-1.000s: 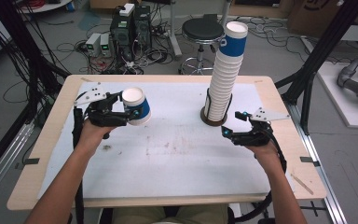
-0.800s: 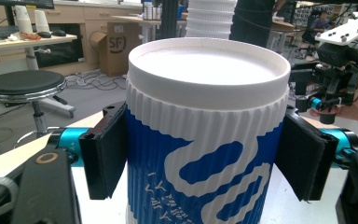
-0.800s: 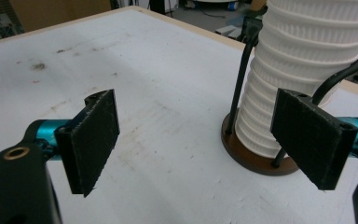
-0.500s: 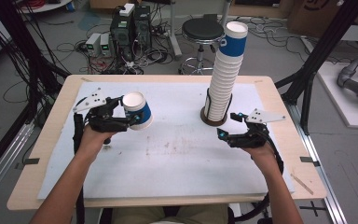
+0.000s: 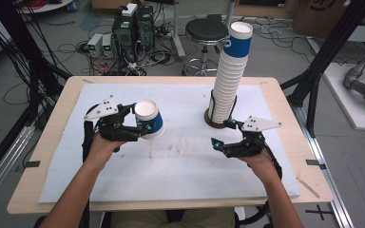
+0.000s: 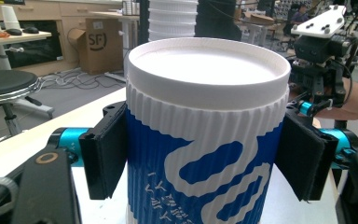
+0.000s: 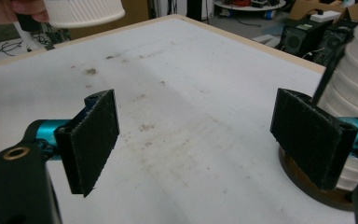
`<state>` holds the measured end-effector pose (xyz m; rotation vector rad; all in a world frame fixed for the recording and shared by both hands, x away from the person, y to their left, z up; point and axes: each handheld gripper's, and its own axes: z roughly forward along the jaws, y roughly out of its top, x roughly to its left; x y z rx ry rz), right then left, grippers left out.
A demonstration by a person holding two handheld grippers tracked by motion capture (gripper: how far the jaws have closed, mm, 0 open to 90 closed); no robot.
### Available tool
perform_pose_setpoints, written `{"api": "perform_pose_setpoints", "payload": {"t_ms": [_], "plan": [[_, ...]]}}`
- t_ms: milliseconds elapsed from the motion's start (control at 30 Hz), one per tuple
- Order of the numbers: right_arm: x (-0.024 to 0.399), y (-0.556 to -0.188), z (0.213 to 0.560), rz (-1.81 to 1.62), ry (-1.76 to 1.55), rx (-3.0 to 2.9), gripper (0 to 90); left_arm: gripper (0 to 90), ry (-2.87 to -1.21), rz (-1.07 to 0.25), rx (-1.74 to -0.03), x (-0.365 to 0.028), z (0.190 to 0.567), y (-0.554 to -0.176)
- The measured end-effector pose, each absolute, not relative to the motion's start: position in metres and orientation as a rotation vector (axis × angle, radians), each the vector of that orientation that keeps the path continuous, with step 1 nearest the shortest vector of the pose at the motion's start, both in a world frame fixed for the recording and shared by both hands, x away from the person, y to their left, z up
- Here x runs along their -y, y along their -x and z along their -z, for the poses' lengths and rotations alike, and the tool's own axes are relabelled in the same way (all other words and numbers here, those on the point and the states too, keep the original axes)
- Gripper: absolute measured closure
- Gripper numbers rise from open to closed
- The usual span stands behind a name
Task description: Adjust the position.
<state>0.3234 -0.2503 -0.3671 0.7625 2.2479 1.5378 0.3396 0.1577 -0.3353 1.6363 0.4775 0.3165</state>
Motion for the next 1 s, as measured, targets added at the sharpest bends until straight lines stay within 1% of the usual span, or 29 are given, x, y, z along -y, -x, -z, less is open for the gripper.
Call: {"api": "perform_pose_setpoints", "payload": {"t_ms": [300, 567, 1000], "plan": [[0.236, -0.321, 0.362, -1.572, -0.710, -2.228, 15.8, 25.4, -1.636, -0.306, -0.440, -0.142, 0.337, -0.333], [0.228, -0.318, 0.363, -1.607, -0.683, -2.242, 15.7, 25.4, -1.669, -0.254, -0.422, -0.126, 0.352, -0.328], [0.208, -0.315, 0.367, -1.657, -0.630, -2.311, 15.7, 25.5, -1.663, -0.183, -0.387, -0.106, 0.355, -0.329]]}}
